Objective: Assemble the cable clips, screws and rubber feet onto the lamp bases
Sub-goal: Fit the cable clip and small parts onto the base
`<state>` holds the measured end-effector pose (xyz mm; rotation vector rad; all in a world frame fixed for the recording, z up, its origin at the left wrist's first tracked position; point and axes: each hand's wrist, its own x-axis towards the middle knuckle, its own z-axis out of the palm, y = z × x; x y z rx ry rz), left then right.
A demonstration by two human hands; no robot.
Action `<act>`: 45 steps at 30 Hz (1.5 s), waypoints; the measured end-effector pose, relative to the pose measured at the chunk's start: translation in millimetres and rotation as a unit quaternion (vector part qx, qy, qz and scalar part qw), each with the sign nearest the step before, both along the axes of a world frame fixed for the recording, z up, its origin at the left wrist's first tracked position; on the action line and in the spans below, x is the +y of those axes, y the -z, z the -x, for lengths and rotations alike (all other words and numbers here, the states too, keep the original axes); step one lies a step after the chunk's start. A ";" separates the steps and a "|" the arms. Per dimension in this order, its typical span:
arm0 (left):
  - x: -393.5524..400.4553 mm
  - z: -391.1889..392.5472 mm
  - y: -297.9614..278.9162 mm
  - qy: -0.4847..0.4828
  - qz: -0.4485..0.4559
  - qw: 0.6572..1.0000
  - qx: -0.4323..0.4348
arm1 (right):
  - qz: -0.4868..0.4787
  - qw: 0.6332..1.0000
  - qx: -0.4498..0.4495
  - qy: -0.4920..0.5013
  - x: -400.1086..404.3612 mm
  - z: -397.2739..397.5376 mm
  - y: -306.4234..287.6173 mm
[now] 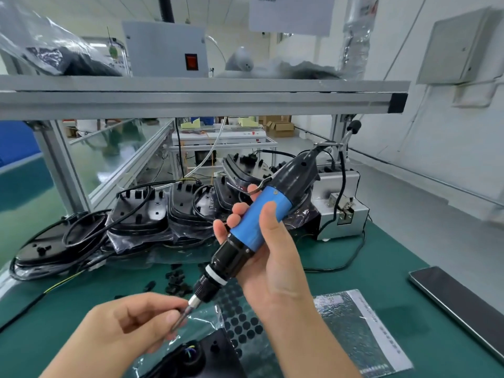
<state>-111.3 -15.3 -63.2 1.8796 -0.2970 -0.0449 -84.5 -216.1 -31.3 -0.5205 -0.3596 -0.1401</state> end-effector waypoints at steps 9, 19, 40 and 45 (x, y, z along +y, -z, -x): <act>20.3 12.4 15.1 -0.039 0.036 0.998 0.020 | 0.036 0.999 -0.030 0.006 10.4 9.3 -2.3; 23.9 16.8 33.3 -0.041 0.036 0.998 -0.004 | 0.059 0.998 -0.027 0.022 14.9 10.5 1.5; -4.1 18.1 14.5 -0.083 0.033 0.996 0.000 | 0.083 0.995 0.009 0.059 5.8 3.4 -3.4; -6.6 17.4 13.8 -0.091 0.064 0.994 0.001 | 0.062 0.997 0.010 0.035 2.7 4.3 -4.9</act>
